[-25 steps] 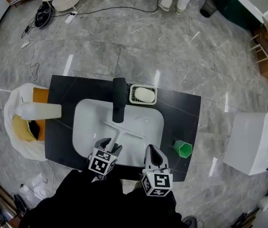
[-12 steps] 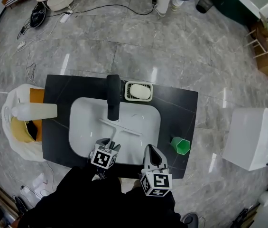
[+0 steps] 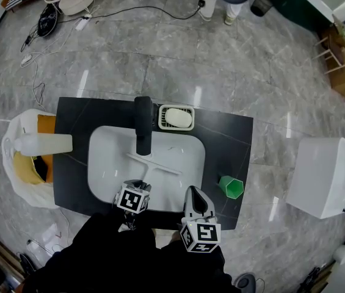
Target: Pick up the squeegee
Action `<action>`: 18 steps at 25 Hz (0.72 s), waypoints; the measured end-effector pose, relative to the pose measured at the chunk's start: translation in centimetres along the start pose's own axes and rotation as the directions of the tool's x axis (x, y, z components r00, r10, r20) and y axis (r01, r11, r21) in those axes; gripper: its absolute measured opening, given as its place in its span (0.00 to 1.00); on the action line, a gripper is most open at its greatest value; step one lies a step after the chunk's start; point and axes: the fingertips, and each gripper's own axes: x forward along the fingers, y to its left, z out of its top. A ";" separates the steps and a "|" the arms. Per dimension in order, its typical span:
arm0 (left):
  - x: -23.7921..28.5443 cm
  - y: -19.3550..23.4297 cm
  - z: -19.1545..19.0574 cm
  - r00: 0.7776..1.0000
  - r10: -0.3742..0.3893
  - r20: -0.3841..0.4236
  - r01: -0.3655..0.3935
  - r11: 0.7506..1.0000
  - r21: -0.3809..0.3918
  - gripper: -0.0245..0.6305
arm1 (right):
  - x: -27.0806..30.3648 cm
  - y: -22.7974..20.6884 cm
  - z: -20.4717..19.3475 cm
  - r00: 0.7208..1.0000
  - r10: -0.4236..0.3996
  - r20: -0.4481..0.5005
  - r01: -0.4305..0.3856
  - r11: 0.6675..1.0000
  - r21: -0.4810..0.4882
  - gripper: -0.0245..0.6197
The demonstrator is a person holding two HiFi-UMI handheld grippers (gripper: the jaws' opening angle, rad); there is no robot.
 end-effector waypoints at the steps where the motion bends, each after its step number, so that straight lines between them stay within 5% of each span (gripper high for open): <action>1: 0.0 -0.1 0.0 1.000 0.000 -0.001 0.000 1.000 0.001 0.25 | 0.0 0.0 0.0 1.000 0.001 0.000 -0.001 1.000 0.001 0.06; 18: 0.1 0.4 0.3 0.996 0.056 0.065 -0.054 0.998 -0.035 0.20 | -0.8 -0.7 0.1 1.000 0.010 0.006 -0.010 1.000 -0.001 0.06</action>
